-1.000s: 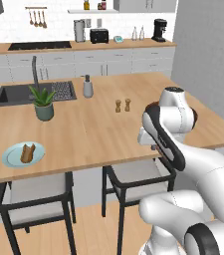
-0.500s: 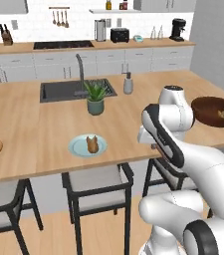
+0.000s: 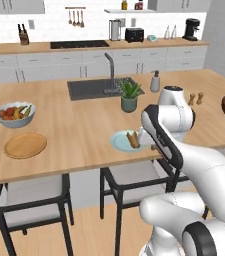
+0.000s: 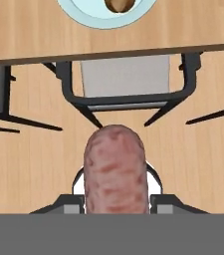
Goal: Place one bun and one sausage from the bowl on each plate.
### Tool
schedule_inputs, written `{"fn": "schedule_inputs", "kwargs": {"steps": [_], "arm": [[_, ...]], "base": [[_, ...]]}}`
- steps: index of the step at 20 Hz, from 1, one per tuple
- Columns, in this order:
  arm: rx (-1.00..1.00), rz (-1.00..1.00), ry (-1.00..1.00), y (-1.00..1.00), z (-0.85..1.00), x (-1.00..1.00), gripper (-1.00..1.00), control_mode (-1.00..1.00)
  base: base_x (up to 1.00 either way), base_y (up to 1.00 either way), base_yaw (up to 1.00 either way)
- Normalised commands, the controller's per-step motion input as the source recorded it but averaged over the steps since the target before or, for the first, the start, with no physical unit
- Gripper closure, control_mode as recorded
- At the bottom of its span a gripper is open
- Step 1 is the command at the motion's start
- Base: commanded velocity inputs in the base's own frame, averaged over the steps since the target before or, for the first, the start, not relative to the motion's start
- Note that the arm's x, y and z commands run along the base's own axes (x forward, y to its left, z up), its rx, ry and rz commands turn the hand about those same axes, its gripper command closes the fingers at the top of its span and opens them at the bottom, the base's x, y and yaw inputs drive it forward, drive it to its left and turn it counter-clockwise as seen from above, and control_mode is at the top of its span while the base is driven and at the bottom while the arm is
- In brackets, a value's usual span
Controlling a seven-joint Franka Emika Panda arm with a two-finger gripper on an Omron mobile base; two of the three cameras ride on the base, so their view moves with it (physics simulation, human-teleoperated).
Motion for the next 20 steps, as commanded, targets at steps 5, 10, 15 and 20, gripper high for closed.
{"fn": "schedule_inputs", "kwargs": {"steps": [5, 10, 15, 20], "arm": [[0.00, 0.00, 0.00, 0.00, 0.00, 0.00, 1.00, 1.00], [0.00, 0.00, 0.00, 0.00, 0.00, 0.00, 1.00, 1.00], [0.00, 0.00, 0.00, 0.00, 0.00, 0.00, 1.00, 1.00], [-0.01, -0.01, 0.00, 0.32, -0.02, 0.95, 1.00, -1.00]], "base": [[0.41, 0.19, 0.00], [0.58, 0.00, 0.00], [0.51, 0.02, 0.00], [0.00, 0.00, 0.00]]}}
